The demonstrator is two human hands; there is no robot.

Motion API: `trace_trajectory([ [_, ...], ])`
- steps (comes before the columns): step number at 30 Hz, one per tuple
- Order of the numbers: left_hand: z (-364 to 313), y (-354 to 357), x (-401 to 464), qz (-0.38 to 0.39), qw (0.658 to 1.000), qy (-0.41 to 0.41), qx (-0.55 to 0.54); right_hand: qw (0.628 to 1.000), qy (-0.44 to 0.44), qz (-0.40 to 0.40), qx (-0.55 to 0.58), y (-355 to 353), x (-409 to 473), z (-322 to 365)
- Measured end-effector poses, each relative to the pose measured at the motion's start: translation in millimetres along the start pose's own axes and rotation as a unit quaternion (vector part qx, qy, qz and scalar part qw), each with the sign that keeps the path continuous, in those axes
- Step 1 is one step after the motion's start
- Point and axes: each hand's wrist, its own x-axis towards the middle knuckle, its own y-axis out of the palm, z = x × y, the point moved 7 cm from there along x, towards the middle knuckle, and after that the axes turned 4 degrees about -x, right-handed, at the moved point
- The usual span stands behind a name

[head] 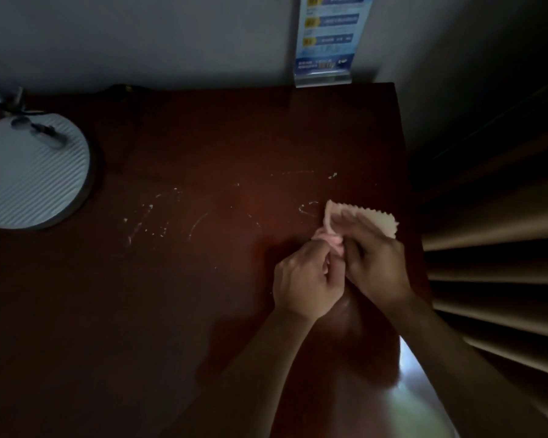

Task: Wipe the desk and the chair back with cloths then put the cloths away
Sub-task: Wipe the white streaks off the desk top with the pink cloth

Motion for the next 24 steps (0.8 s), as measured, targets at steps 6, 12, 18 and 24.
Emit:
trace_trajectory([
  [6, 10.9, -5.4, 1.9, 0.000, 0.997, -0.056, -0.044, 0.998, 0.059, 0.007, 0.009, 1.7, 87.3, 8.5],
  [12, 24.7, -45.2, 7.6, -0.048, 0.998, 0.027, 0.034, 0.996, 0.081, 0.021, 0.025, 17.6, 60.2, 39.7],
  [18, 24.9, -38.9, 9.3, -0.029, 0.990, 0.071, 0.117, 1.000, 0.005, 0.028, -0.009, 19.0, 24.2, 26.7],
  [24, 30.9, -35.9, 12.7, -0.005, 0.992, 0.042, 0.119, 0.995, 0.088, -0.034, -0.027, 19.2, 125.5, -1.7],
])
